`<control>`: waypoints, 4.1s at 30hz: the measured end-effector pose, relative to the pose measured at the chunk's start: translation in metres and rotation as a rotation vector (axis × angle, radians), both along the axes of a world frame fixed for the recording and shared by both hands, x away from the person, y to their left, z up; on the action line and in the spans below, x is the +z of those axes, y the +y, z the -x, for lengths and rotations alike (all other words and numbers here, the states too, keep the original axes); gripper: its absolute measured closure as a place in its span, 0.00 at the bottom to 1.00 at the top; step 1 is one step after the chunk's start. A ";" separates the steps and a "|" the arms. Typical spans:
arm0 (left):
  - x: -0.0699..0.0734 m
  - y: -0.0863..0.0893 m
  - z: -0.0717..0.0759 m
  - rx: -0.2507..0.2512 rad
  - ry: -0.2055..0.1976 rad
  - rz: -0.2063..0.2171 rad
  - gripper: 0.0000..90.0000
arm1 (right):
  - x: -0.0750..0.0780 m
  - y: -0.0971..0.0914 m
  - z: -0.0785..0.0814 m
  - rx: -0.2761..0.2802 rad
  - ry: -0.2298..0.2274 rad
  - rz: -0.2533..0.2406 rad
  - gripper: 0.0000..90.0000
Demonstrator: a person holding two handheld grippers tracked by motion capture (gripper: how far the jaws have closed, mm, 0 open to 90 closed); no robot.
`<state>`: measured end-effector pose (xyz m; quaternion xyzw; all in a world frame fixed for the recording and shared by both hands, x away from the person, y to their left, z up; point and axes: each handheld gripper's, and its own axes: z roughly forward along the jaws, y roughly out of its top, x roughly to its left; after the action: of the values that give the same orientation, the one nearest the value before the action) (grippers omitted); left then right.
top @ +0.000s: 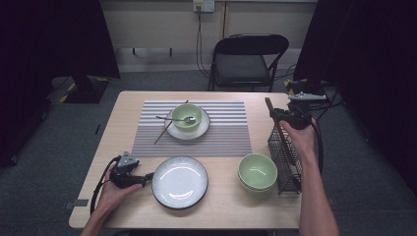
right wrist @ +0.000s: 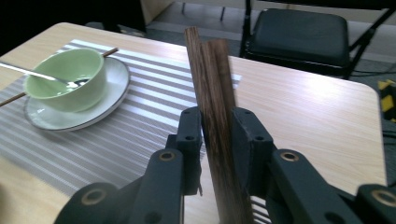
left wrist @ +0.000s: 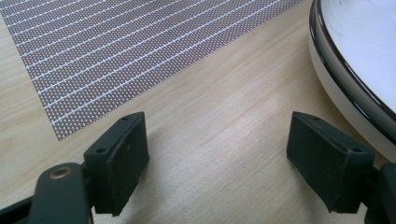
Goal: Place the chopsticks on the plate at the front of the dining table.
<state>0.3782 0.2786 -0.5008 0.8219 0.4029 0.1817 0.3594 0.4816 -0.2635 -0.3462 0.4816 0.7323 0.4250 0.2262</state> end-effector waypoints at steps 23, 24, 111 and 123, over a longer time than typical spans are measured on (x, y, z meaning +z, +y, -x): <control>0.000 0.000 0.000 0.003 -0.004 -0.001 0.22 | -0.005 0.000 0.006 0.009 0.008 0.017 0.81; 0.000 0.000 0.000 0.004 -0.004 0.000 0.22 | -0.006 0.001 0.004 0.003 0.012 0.015 0.81; 0.000 0.001 0.000 -0.006 0.001 0.003 0.22 | 0.039 -0.004 0.016 0.039 -0.163 -0.076 0.95; 0.000 0.001 0.000 -0.006 0.000 0.002 0.22 | 0.052 0.009 0.013 0.080 -0.193 -0.068 0.95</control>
<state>0.3785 0.2792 -0.5008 0.8228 0.4005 0.1799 0.3607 0.4684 -0.2541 -0.2942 0.4161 0.7110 0.5028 0.2618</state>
